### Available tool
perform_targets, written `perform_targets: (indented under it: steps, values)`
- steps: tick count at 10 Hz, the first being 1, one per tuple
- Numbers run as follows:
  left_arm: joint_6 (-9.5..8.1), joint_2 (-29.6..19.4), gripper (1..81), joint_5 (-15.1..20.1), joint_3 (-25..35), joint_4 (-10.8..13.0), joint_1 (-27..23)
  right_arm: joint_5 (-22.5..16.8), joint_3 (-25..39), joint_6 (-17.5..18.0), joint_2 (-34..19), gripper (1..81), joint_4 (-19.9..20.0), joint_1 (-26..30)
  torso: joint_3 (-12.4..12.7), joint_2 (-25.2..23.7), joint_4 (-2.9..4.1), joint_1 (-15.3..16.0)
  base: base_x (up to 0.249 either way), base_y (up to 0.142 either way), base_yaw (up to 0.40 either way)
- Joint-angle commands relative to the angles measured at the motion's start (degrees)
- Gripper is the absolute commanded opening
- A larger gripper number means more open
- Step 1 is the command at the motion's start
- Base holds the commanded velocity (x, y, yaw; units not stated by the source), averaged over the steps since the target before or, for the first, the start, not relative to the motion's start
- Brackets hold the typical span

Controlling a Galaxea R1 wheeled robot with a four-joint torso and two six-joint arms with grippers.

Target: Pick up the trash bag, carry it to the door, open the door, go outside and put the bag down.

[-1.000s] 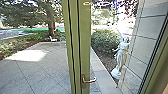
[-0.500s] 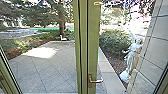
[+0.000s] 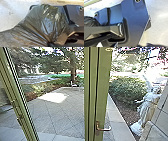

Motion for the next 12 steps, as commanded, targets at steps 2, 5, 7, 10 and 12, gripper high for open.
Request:
perform_targets:
  steps: [2, 5, 7, 10, 12]
  values:
    - [0.14, -0.32, 1.0, 3.78, -0.18, 0.66, -2.72, -2.89, 0.32, 0.04, -0.31, 81.1, -0.45, 2.11, 0.00, 0.00, 0.00, 0.00, 0.000, 0.000, 0.293]
    - [0.23, -0.23, 1.0, 3.78, -0.18, 0.83, -2.72, -2.89, 0.23, 0.04, -0.31, 81.1, -0.54, 2.11, 0.00, 0.00, 0.00, 0.00, 0.000, 0.000, 0.302]
    - [0.23, -0.14, 1.0, 3.78, -0.18, 1.01, -2.72, -2.89, 0.06, -0.05, -0.14, 81.1, -0.54, 2.11, 0.00, 0.00, 0.00, 0.00, 0.000, 0.000, 0.309]
    - [0.32, -0.06, 1.0, 3.78, -0.18, 1.01, -2.72, -2.89, -0.03, -0.23, -0.05, 81.1, -0.54, 2.11, 0.00, 0.00, 0.00, 0.00, 0.000, 0.000, 0.284]
    - [0.40, -0.06, 1.0, 3.78, -0.18, 1.01, -2.72, -2.89, -0.03, -0.23, -0.05, 81.1, -0.54, 2.11, -0.02, 0.00, 0.00, 0.00, 0.000, 0.000, 0.222]
